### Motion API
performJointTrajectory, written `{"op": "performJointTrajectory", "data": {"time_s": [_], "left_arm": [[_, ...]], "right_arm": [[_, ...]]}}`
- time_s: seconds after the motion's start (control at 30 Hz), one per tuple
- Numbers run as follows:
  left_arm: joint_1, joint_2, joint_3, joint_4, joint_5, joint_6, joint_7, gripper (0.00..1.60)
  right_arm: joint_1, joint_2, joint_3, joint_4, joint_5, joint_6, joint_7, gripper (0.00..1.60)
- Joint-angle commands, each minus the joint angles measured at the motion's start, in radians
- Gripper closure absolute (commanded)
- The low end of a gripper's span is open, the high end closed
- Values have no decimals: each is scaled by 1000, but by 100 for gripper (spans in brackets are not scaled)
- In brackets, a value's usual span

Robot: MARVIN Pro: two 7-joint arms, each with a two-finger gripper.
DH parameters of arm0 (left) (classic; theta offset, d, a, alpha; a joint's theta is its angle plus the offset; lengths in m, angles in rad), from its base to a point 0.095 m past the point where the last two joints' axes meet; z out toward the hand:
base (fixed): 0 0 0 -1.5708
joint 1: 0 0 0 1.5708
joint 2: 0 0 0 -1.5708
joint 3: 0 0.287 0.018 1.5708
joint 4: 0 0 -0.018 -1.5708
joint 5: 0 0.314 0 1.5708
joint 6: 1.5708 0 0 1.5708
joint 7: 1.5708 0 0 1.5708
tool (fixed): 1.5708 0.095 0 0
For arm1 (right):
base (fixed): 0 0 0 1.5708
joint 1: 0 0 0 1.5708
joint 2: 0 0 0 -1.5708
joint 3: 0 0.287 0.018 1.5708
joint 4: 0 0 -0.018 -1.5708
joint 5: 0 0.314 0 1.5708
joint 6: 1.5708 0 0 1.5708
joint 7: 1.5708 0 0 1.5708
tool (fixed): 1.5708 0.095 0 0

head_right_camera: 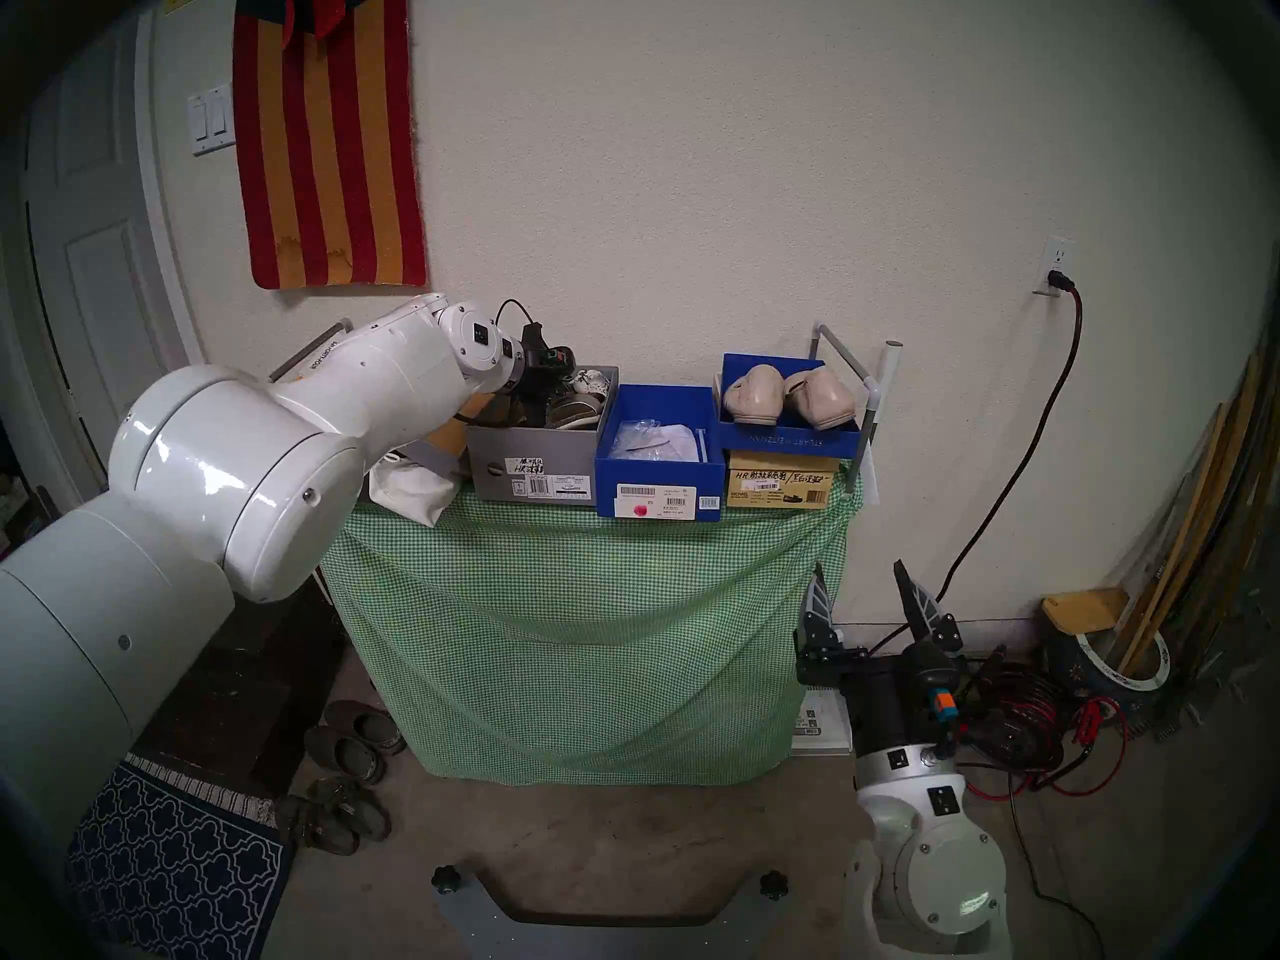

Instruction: Put shoes into shoe box

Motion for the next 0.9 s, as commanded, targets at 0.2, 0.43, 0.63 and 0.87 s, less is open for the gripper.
{"op": "performJointTrajectory", "data": {"time_s": [0.2, 0.43, 0.63, 0.87], "left_arm": [[-24, 16, 9, -8, 19, 36, 55, 160], [-4, 18, 19, -3, 34, 48, 82, 160], [12, 5, 27, 1, 41, 36, 61, 160], [41, -6, 41, 10, 54, 32, 24, 0]], "right_arm": [[2, -1, -1, -2, 0, 0, 0, 0], [3, -1, 0, -2, 0, 0, 2, 0], [3, -2, 0, -2, 0, 0, 3, 0], [3, -2, 1, -2, 0, 0, 4, 0]]}}
